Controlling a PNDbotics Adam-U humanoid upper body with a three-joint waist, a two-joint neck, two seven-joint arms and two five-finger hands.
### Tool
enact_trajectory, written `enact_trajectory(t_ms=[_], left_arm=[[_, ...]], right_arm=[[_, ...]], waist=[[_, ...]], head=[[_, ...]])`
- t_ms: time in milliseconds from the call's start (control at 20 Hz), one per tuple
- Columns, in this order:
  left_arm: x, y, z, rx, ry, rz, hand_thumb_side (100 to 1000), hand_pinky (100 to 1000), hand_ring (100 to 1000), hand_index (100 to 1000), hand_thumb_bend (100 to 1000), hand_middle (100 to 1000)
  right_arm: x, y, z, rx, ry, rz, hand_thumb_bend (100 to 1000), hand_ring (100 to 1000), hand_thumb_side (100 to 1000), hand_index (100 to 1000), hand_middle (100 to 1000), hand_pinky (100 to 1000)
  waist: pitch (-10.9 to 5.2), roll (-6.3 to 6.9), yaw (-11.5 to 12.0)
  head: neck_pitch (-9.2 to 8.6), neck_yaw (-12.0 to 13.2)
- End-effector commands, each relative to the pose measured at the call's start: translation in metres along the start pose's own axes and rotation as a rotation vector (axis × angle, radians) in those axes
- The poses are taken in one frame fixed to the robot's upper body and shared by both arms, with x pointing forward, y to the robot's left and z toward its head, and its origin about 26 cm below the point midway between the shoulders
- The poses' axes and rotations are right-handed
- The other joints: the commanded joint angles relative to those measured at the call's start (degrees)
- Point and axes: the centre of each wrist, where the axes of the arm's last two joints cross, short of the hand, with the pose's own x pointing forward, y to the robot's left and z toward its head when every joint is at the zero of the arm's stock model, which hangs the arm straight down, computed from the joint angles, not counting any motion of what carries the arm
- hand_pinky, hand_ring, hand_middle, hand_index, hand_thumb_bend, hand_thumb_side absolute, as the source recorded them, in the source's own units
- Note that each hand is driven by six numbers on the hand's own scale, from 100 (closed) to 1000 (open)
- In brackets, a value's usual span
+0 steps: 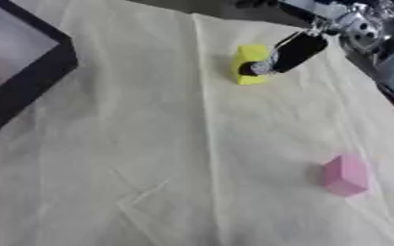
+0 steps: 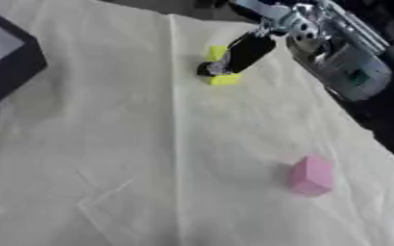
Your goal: Pick up the objects with one hand, pass them to the other hand, and then place them into the box on the other side of the table.
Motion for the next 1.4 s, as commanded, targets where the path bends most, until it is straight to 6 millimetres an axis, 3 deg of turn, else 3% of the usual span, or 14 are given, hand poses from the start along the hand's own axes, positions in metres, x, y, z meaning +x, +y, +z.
enact_trajectory(t_ms=[50, 350, 850, 1200, 1400], left_arm=[[0.008, 0.002, -0.002, -0.001, -0.034, -0.018, 264, 856, 672, 697, 825, 737], [0.009, 0.002, -0.003, 0.003, -0.044, -0.020, 267, 856, 673, 697, 825, 736], [0.011, 0.003, -0.004, 0.008, -0.060, -0.014, 267, 865, 672, 696, 817, 732], [0.010, 0.003, -0.003, 0.013, -0.057, -0.017, 269, 872, 672, 692, 808, 732], [0.009, 0.003, -0.003, 0.012, -0.052, -0.020, 271, 874, 673, 692, 805, 733]], right_arm=[[0.000, -0.015, 0.007, -0.033, 0.033, 0.058, 545, 906, 199, 868, 853, 925], [-0.005, -0.014, 0.009, -0.033, 0.086, 0.072, 556, 909, 205, 866, 863, 932], [-0.016, -0.009, 0.010, -0.005, 0.149, 0.101, 470, 919, 163, 868, 881, 940], [-0.023, -0.007, 0.012, 0.001, 0.193, 0.116, 417, 921, 106, 873, 892, 944], [-0.024, -0.006, 0.014, 0.015, 0.206, 0.128, 438, 922, 103, 883, 898, 945]], waist=[[-0.71, 0.36, 0.31], [-0.11, -0.15, 1.62], [1.06, -1.02, 3.61], [1.76, -1.32, 4.01], [2.06, -1.36, 4.04]], head=[[-0.56, -0.60], [-0.90, -1.70], [-1.74, -3.45], [-2.16, -4.07], [-2.19, -4.05]])
